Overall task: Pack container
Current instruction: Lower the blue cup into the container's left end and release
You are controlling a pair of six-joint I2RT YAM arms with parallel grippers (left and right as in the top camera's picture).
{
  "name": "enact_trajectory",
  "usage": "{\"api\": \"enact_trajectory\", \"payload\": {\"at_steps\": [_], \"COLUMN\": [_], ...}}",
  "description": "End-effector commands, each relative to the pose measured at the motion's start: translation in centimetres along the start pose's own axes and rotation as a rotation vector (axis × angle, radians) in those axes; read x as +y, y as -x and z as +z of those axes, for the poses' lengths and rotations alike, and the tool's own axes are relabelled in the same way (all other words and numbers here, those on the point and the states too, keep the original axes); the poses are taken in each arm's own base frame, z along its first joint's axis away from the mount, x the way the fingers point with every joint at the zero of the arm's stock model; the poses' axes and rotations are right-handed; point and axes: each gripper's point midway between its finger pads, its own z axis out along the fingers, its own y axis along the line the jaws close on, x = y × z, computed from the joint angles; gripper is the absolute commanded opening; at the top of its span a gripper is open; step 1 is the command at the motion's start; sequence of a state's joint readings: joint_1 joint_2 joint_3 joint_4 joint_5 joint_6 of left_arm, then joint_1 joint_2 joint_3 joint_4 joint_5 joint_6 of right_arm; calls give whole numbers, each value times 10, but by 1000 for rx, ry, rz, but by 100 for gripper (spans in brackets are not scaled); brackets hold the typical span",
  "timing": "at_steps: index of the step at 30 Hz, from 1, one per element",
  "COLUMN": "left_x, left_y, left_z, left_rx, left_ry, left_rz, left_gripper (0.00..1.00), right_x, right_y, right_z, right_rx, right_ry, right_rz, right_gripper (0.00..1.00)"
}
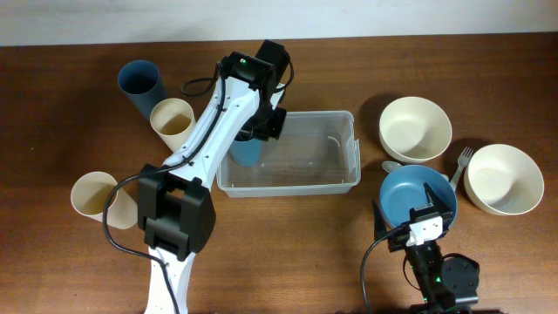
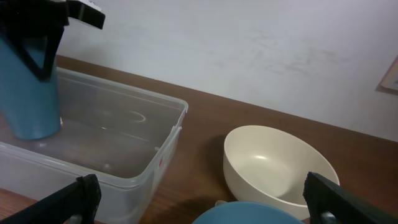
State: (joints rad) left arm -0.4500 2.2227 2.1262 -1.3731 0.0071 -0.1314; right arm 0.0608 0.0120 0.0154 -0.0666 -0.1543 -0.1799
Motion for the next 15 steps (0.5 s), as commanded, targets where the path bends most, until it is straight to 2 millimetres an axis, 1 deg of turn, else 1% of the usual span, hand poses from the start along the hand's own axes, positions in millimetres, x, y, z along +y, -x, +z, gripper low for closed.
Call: {"api": "enact_trajectory", "payload": {"at_steps": [1, 2, 6, 9, 11, 15], "left_x": [5, 5, 5, 4, 4, 4], "left_y": [2, 2, 2, 2, 2, 3], "left_z": [7, 7, 7, 7, 7, 6], "left_rx": [6, 6, 6, 6, 6, 4], "left_ry": [12, 12, 12, 4, 5, 4], "left_rz": [-14, -14, -14, -14, -14, -14], "left_gripper": [19, 22, 44, 58, 61, 64], "right_x": [0, 0, 0, 0, 0, 0], "right_y": [-2, -2, -2, -2, -2, -2], "right_z": [0, 0, 0, 0, 0, 0], "right_rx": [3, 3, 3, 3, 3, 3], "right_ry": [-3, -4, -4, -4, -4, -4], "right_rz": [4, 4, 4, 4, 4, 4], "right_gripper": [99, 99, 99, 99, 99, 99]}}
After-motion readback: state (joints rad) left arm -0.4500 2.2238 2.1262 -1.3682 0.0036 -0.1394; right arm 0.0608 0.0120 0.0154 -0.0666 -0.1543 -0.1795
